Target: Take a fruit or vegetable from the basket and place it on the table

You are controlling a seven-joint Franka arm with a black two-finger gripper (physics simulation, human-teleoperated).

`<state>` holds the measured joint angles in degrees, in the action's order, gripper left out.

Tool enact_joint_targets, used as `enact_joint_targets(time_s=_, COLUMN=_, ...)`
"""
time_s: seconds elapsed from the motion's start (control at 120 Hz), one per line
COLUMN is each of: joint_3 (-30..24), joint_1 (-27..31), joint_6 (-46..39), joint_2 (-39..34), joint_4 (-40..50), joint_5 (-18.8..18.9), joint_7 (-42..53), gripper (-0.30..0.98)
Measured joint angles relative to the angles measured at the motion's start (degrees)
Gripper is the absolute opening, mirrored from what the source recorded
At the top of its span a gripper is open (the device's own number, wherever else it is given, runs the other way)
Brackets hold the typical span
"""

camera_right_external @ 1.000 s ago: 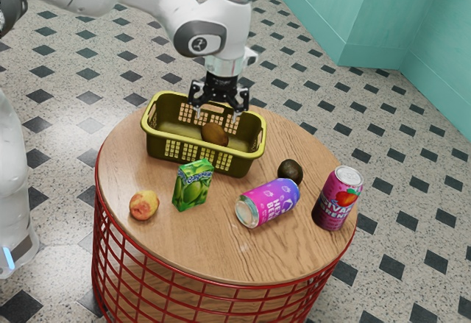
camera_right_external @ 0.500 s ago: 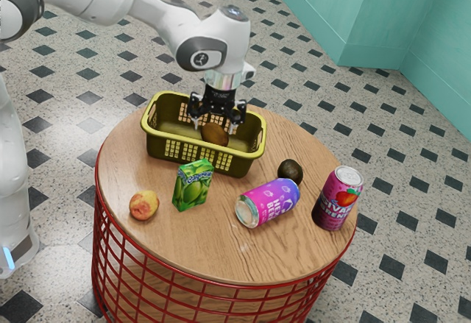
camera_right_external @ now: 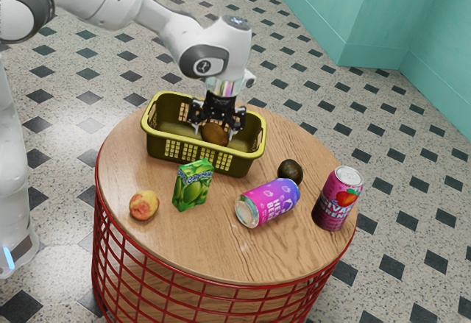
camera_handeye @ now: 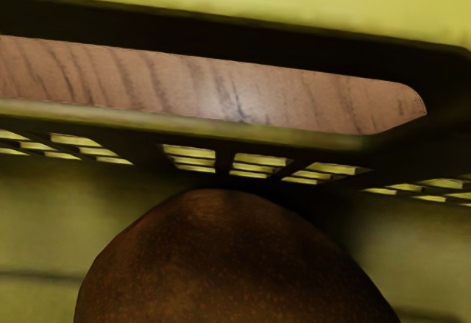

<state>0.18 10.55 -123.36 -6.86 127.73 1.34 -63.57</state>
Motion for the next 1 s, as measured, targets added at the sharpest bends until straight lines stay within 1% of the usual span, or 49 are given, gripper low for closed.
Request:
enact_joint_targets(time_s=0.3, joint_3=0.0, joint_1=0.0, joint_6=-0.86, joint_2=0.74, joint_4=0.14, joint_5=-0.11, joint_7=0.19, gripper=0.67)
enact_joint_targets(time_s=0.367, joint_3=0.0, joint_1=0.0, joint_6=-0.97, joint_2=0.85, joint_4=0.16, joint_5=-0.15, joint_7=0.21, gripper=0.62)
enact_joint_targets(time_s=0.425, joint_3=0.0, joint_1=0.0, joint_6=-1.03, joint_2=0.85, joint_4=0.17, joint_5=-0.16, joint_7=0.23, gripper=0.52)
enact_joint_targets(time_s=0.467, joint_3=-0.01, joint_1=0.0, joint_6=-1.05, joint_2=0.84, joint_4=0.17, joint_5=-0.14, joint_7=0.27, gripper=0.47)
enact_joint_targets(time_s=0.583, joint_3=-0.02, joint_1=-0.01, joint_6=-0.9, joint_2=0.58, joint_4=0.11, joint_5=-0.06, joint_7=0.49, gripper=0.39)
enact_joint_targets(time_s=0.608, joint_3=-0.02, joint_1=-0.02, joint_6=-0.82, joint_2=0.45, joint_4=0.1, joint_5=-0.04, joint_7=0.53, gripper=0.4)
enact_joint_targets(time_s=0.667, joint_3=-0.09, joint_1=-0.01, joint_6=-0.51, joint_2=-0.29, joint_4=0.05, joint_5=-0.01, joint_7=0.6, gripper=0.33)
enact_joint_targets(time_s=0.717, joint_3=-0.23, joint_1=-0.02, joint_6=0.06, joint_2=-1.19, joint_4=-0.26, joint_5=0.0, joint_7=0.64, gripper=0.34)
enact_joint_targets(time_s=0.775, joint_3=-0.71, joint_1=-0.1, joint_6=1.42, joint_2=-2.34, joint_4=-2.41, joint_5=-0.12, joint_7=0.7, gripper=0.35)
enact_joint_targets(time_s=0.917, joint_3=-2.93, joint_1=-0.78, joint_6=7.63, joint_2=-2.5, joint_4=-13.61, joint_5=-0.92, joint_7=0.86, gripper=0.35)
enact_joint_targets(time_s=1.0, joint_3=-3.34, joint_1=-1.57, joint_6=11.83, joint_2=-0.22, joint_4=-21.59, joint_5=-1.16, joint_7=1.0, gripper=0.36)
